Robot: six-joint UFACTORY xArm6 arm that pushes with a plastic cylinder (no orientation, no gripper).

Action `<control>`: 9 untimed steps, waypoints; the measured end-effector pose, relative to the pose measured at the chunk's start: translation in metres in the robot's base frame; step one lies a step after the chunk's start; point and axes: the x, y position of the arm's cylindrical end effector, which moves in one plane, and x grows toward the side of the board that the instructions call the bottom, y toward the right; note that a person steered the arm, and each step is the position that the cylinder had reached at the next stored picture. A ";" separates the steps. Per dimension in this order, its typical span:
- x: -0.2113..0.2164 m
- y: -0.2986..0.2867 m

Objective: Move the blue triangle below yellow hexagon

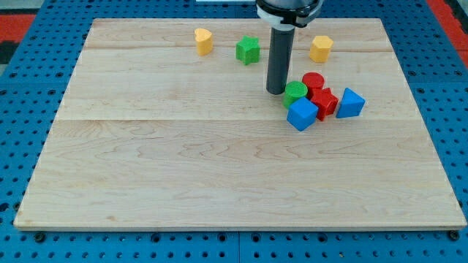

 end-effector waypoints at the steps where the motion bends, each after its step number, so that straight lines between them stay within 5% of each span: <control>1: -0.029 0.004; 2: -0.068 0.028; 3: -0.040 0.125; 4: 0.029 0.157; 6: 0.081 0.140; 9: -0.007 0.110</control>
